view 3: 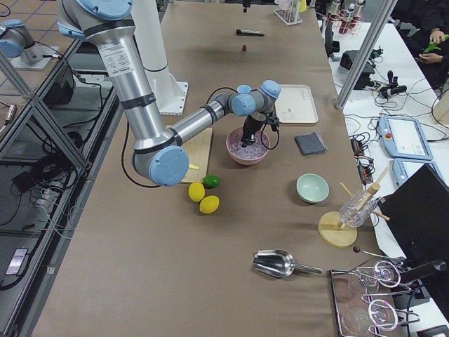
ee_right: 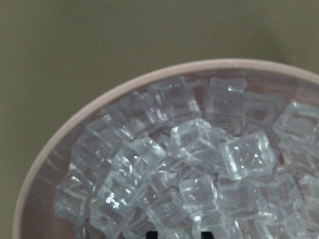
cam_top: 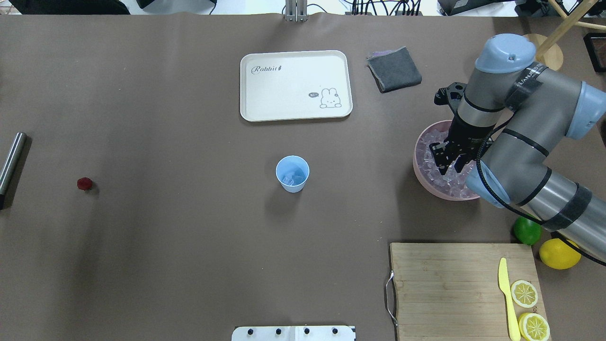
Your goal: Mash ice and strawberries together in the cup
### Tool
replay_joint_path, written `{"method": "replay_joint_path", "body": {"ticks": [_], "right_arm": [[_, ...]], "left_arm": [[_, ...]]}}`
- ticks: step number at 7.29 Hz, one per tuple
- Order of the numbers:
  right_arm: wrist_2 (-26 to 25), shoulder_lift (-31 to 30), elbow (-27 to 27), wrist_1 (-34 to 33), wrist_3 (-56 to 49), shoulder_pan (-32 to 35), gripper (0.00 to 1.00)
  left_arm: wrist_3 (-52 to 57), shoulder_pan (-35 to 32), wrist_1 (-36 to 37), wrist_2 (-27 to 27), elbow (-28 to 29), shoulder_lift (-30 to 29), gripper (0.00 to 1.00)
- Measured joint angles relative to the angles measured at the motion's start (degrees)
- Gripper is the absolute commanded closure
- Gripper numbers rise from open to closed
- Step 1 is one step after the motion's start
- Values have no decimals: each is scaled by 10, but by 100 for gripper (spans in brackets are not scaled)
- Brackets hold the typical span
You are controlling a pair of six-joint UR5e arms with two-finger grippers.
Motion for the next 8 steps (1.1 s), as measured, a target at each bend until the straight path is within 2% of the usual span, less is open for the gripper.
{"method": "replay_joint_path", "body": {"ticks": [5,7,8], "right_arm": [[19,3,12,-4,-4,13,61],[29,6,21,-6,-6,23,57],[28,0,20,-6,-8,22,50]], "left_arm": [[0,0,0,0,-1,-3,2],[0,1,0,0,0,-3,2],[0,1,0,0,1,-2,2]]}}
